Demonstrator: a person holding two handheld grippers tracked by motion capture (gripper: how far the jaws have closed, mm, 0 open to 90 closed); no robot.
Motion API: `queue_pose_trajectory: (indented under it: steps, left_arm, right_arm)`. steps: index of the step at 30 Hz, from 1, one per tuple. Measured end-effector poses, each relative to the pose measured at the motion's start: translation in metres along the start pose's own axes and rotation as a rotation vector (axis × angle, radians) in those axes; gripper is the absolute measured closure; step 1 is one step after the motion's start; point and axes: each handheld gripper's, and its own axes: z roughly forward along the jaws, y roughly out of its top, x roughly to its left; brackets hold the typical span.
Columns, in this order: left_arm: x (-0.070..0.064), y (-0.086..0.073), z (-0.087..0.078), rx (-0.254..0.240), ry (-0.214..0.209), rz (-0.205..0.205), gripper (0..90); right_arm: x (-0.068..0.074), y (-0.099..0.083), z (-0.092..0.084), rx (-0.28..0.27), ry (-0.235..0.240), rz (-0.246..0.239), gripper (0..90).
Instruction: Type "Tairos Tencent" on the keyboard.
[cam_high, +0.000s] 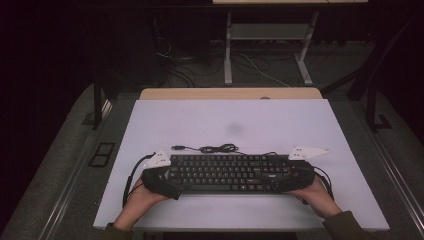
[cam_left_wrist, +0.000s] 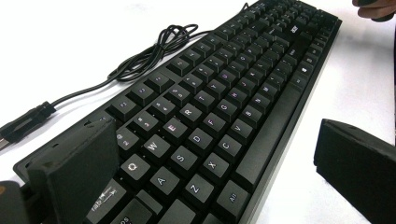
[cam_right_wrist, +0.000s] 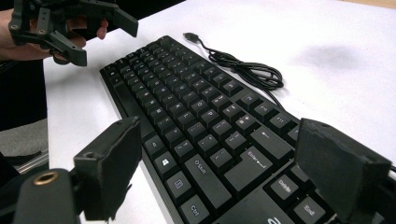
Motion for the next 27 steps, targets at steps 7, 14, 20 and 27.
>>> queue_pose_trajectory:
  steps: [7, 14, 20, 27]
  left_arm:
    - [0.000, 0.000, 0.001, 0.000, 0.000, -0.001, 0.0]
    - [0.000, 0.000, 0.001, 0.002, -0.003, -0.001, 0.0]
    - [0.000, 0.000, 0.001, 0.004, -0.003, 0.001, 0.0]
    - [0.000, 0.001, 0.002, 0.008, -0.003, 0.002, 0.0]
  right_arm:
    - [0.000, 0.001, 0.006, 0.019, 0.024, -0.003, 22.5]
    - [0.002, 0.005, 0.013, 0.035, 0.032, -0.020, 31.5]
    - [0.007, 0.005, 0.021, 0.066, 0.049, -0.038, 43.7]
    - [0.008, 0.002, 0.026, 0.100, 0.058, -0.054, 54.6]
